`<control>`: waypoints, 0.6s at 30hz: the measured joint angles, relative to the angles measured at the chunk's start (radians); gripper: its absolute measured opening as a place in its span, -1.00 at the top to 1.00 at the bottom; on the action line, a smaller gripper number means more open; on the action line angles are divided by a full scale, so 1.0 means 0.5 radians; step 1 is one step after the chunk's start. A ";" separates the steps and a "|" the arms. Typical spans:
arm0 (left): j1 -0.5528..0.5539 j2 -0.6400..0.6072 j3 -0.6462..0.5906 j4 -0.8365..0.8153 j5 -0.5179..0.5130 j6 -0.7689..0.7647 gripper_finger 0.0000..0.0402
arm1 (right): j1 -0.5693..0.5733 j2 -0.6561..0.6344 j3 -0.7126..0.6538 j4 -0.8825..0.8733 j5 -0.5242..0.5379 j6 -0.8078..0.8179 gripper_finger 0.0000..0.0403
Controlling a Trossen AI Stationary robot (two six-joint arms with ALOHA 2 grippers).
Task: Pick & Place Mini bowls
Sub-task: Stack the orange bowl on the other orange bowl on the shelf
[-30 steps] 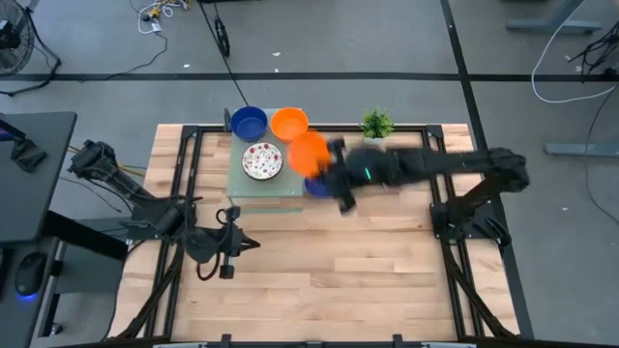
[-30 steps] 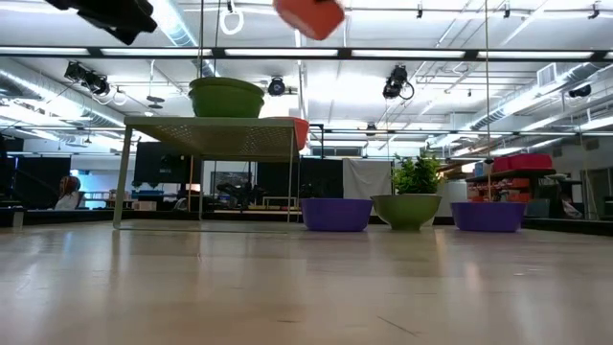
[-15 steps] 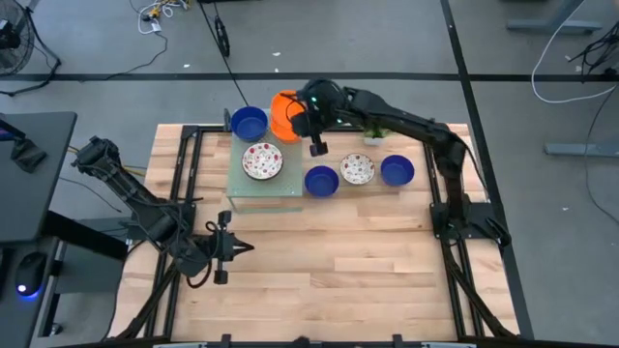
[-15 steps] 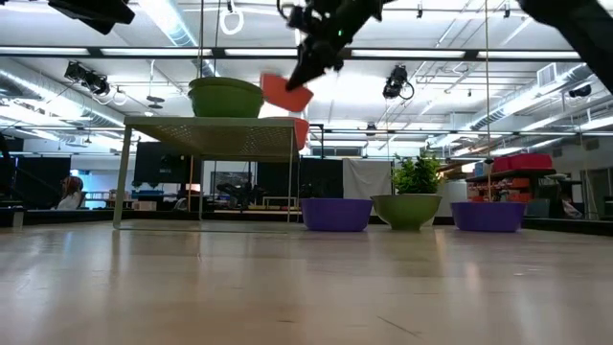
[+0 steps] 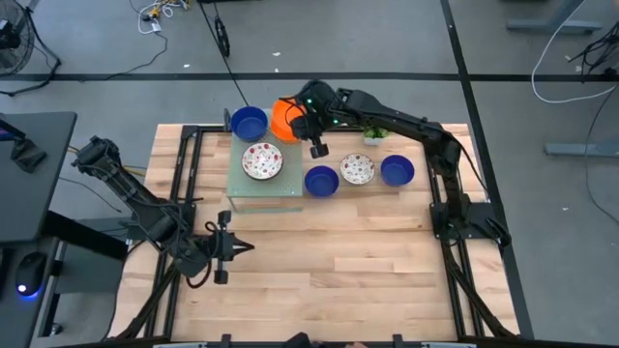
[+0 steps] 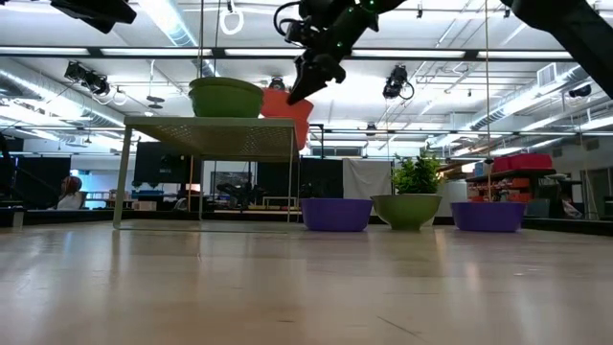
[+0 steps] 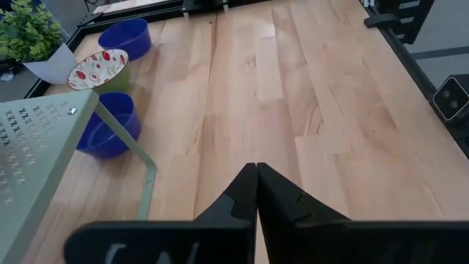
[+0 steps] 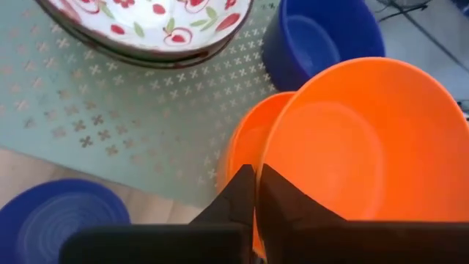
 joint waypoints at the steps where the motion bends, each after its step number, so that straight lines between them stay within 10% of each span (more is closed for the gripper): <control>1: 0.000 0.000 0.000 0.000 0.000 0.000 0.93 | 0.000 0.000 0.000 -0.021 0.000 0.000 0.94; 18: 0.000 0.000 0.000 0.000 0.001 0.001 0.93 | 0.005 -0.003 -0.187 0.118 0.007 -0.001 0.89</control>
